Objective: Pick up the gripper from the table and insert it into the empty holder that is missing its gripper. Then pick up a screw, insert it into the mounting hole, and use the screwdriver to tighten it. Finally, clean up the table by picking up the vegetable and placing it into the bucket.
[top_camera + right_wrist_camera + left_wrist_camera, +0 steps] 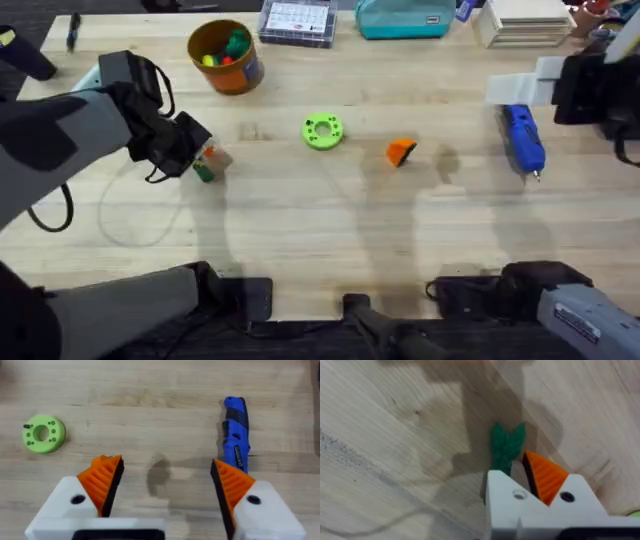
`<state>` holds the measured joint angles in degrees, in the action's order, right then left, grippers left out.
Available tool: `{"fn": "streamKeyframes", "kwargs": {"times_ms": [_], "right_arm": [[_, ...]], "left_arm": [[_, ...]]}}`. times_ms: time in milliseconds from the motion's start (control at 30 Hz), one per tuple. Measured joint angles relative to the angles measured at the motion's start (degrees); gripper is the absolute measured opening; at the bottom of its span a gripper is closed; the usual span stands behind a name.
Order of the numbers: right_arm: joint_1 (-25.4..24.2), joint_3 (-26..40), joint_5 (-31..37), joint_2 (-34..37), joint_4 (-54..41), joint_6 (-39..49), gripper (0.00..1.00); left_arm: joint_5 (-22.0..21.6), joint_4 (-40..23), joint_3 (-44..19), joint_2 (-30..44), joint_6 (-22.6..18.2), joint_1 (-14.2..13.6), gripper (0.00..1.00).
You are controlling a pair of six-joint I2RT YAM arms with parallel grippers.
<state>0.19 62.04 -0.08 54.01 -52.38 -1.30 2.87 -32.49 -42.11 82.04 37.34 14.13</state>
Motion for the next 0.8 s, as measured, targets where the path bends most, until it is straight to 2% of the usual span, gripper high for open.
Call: {"fn": "streamKeyframes", "kwargs": {"times_ms": [267,300,467,500,667,800], "right_arm": [[0.0,0.0,0.0,0.0,-0.1,0.0,0.994],[0.0,0.0,0.0,0.0,-0.2,0.0,0.994],[0.0,0.0,0.0,0.0,-0.3,0.0,0.994],[0.0,0.0,0.0,0.0,-0.4,0.0,0.994],[0.0,0.0,0.0,0.0,-0.4,0.0,0.994],[0.0,0.0,0.0,0.0,-0.4,0.0,0.994]], "left_arm": [[0.0,0.0,0.0,0.0,0.0,0.0,0.024],[-0.2,-0.1,0.0,0.0,-0.4,0.0,0.107],[-2.4,-1.6,0.5,0.1,-0.5,0.8,0.905],[-2.2,-1.9,0.5,0.1,-0.6,0.8,0.964],[-0.5,-3.6,0.3,-0.3,-2.2,0.7,0.985],[2.6,-4.1,0.3,-4.2,-5.3,-0.1,0.985]]}}
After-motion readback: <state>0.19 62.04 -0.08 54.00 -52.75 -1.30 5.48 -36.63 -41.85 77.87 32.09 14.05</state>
